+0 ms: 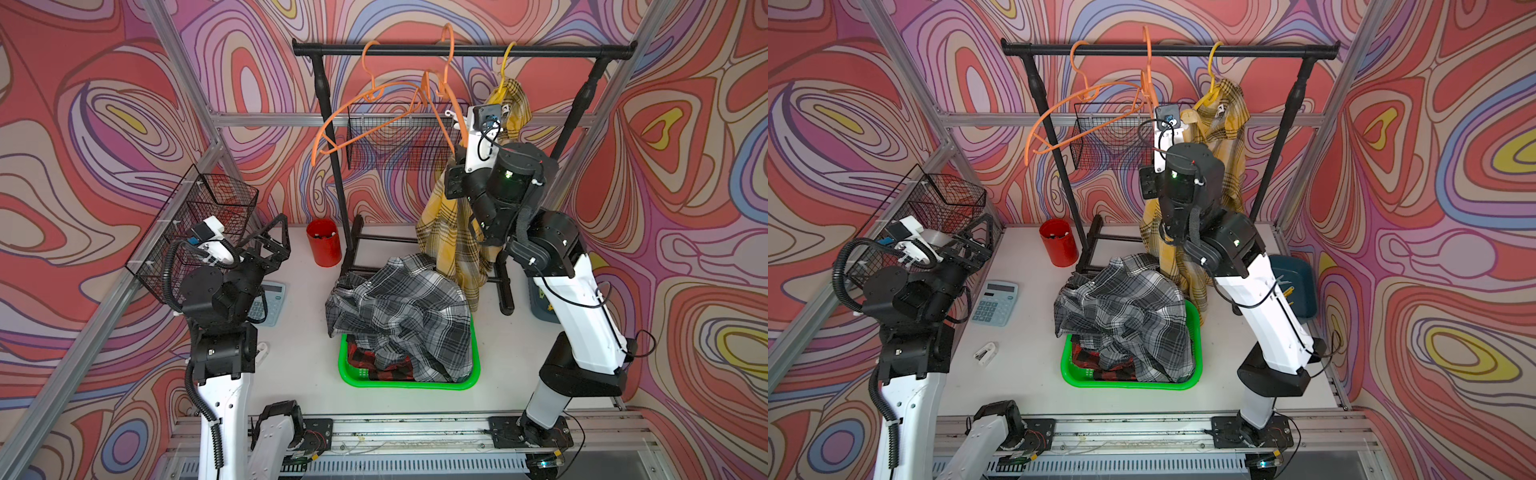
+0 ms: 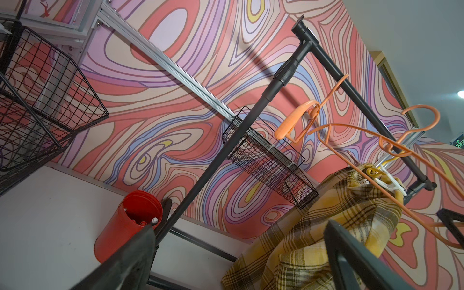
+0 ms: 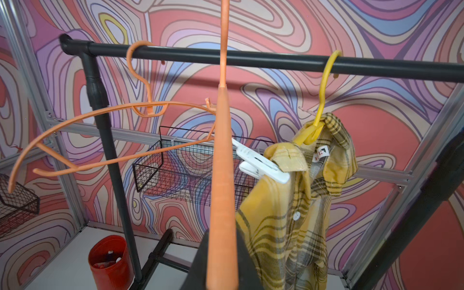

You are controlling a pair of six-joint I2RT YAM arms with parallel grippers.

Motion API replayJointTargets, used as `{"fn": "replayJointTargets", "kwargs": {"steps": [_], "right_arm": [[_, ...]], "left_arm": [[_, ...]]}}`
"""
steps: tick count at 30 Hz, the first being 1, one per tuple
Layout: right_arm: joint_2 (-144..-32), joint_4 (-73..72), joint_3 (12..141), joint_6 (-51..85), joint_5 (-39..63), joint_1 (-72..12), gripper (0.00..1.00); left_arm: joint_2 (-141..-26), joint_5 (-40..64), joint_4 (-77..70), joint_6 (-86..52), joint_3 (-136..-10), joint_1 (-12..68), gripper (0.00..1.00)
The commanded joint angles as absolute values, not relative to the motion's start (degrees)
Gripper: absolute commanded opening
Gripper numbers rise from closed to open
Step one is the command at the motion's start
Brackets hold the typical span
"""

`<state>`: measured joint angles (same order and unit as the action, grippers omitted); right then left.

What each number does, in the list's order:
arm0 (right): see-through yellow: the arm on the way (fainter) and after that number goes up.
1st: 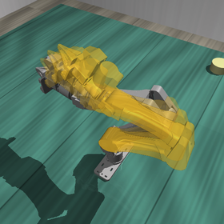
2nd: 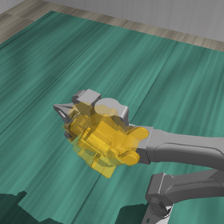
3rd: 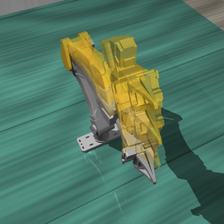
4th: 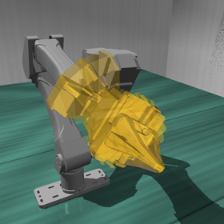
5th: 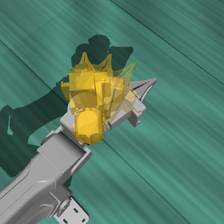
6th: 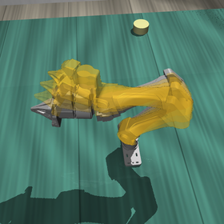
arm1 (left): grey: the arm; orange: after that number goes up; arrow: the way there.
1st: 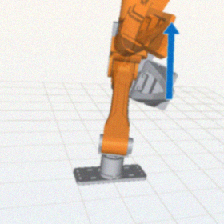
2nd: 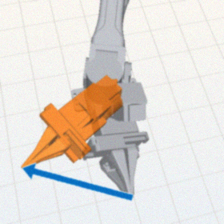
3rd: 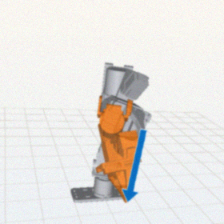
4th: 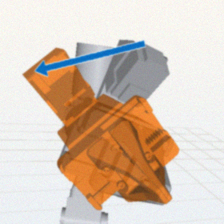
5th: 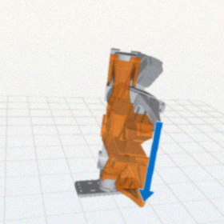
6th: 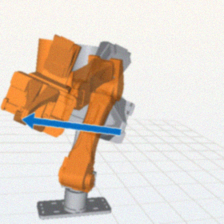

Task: Remove the clothespins securing long-sleeve shirts to the hanger
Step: Place the hanger on the clothesline.

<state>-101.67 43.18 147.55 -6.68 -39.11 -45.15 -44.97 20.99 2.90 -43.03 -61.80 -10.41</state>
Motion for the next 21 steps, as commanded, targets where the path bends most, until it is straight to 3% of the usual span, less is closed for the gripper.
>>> {"fn": "replayJointTargets", "kwargs": {"steps": [1,21], "right_arm": [[-102.92,44.14,147.10,-3.16,-35.44,-42.58,0.00],[-109.21,44.58,149.49,-1.05,-28.17,-36.54,0.00]], "left_arm": [[-44.32,20.86,3.45,-42.09,-61.39,-9.97,1.00],[-44.74,19.10,11.40,-42.04,-59.12,-9.63,0.99]]}}
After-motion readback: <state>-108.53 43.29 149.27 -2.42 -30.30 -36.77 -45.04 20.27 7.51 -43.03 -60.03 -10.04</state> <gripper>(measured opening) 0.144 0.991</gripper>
